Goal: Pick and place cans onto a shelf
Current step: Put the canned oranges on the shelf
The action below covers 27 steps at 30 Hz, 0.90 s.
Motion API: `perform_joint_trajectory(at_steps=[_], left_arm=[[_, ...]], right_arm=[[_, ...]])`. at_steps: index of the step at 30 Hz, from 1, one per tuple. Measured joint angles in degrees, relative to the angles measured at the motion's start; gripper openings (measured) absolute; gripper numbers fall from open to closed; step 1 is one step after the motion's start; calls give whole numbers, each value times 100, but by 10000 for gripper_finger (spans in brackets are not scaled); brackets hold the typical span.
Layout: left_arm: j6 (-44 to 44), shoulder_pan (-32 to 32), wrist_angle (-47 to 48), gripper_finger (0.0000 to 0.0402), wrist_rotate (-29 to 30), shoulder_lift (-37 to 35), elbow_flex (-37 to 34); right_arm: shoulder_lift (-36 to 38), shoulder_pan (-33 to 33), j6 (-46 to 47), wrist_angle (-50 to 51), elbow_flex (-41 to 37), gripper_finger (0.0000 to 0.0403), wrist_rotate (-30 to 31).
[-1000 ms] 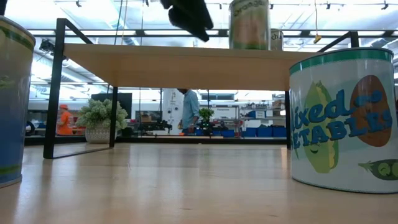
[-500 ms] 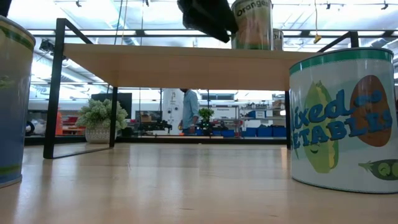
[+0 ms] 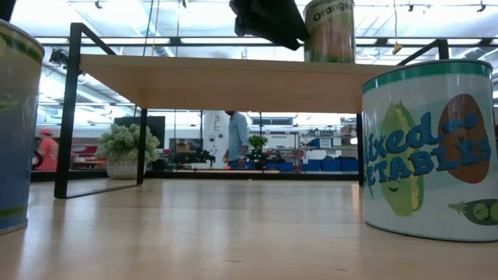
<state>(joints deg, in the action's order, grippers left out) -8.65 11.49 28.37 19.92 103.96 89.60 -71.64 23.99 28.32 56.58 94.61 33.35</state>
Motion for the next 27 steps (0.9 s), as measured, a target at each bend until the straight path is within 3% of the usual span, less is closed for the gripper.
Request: perform_joint_trajectory(at_steps=[12, 27], left_arm=[[-89, -2, 15, 168, -512, -25, 7], [182, -46, -1251, 144, -18, 333, 9]], right_arm=[[0, 0, -9, 4, 0, 374, 2], [0, 0, -44, -38, 0, 374, 0]])
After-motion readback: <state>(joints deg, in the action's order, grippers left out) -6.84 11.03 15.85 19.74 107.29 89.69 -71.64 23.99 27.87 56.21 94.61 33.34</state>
